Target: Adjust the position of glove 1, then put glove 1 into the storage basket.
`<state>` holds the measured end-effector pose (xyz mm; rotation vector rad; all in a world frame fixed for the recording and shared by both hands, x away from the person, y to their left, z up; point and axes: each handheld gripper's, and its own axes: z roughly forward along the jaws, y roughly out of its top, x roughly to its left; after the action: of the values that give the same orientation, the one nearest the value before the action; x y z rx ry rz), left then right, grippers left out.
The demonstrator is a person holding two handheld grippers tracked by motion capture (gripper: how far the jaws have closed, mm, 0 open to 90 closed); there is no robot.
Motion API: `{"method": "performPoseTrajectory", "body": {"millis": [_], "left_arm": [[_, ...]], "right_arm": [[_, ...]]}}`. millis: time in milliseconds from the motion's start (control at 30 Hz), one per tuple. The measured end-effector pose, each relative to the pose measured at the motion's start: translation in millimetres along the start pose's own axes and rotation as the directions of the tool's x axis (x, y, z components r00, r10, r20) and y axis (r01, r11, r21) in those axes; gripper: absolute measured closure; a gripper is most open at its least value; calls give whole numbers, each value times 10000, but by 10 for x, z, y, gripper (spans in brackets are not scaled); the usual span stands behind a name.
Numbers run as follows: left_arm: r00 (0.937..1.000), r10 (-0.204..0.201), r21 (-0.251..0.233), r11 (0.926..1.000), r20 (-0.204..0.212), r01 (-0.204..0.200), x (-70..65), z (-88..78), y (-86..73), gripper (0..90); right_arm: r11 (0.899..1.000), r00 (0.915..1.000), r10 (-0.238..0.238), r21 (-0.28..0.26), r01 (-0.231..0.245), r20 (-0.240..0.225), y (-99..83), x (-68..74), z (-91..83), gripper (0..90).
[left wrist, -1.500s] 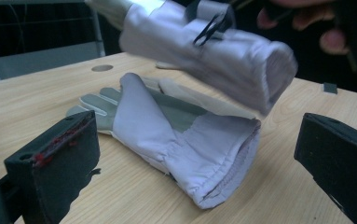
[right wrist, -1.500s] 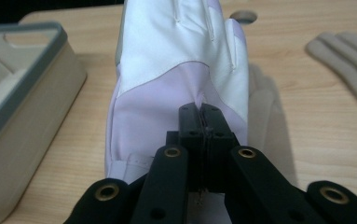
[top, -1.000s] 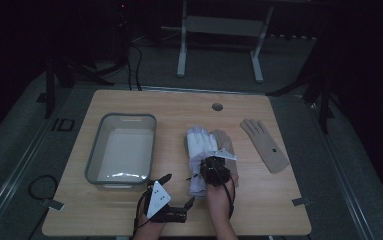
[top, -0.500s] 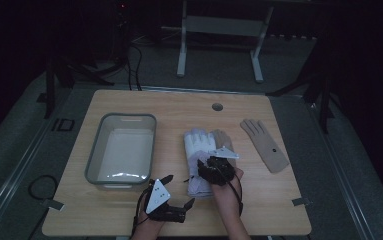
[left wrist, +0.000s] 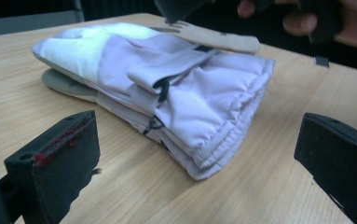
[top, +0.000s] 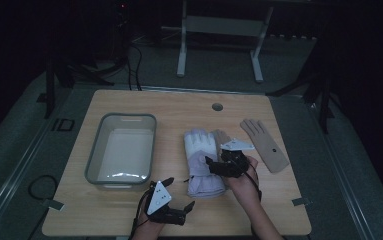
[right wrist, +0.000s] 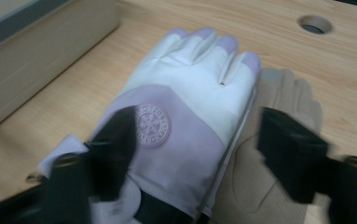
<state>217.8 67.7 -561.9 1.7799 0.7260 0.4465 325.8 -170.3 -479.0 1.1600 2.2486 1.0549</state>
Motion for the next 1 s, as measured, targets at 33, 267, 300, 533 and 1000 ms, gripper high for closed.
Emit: {"method": "performPoseTrajectory", "body": {"millis": [33,267,300,533,1000], "left_arm": [[9999,-98,54,9999,123,98,1,10,-7,0],[9971,-653,381,9972,384,638,38,-23,13,0],[9965,-683,474,9967,483,660,42,-22,14,0],[9888,-1113,615,9925,998,1056,-12,15,100,0],[9902,-1211,546,9916,692,1174,70,95,546,1]], "right_arm": [[9998,9997,-171,63,172,-145,5,-26,-13,157],[9993,9881,-312,144,337,-1507,-27,-219,-68,149],[9992,9856,-408,-76,401,-1641,-45,-243,-71,160],[9956,9742,-777,-681,646,-2120,-240,-434,-64,150],[9990,9746,-15,-446,-87,-2238,-263,-519,-198,146]]}}
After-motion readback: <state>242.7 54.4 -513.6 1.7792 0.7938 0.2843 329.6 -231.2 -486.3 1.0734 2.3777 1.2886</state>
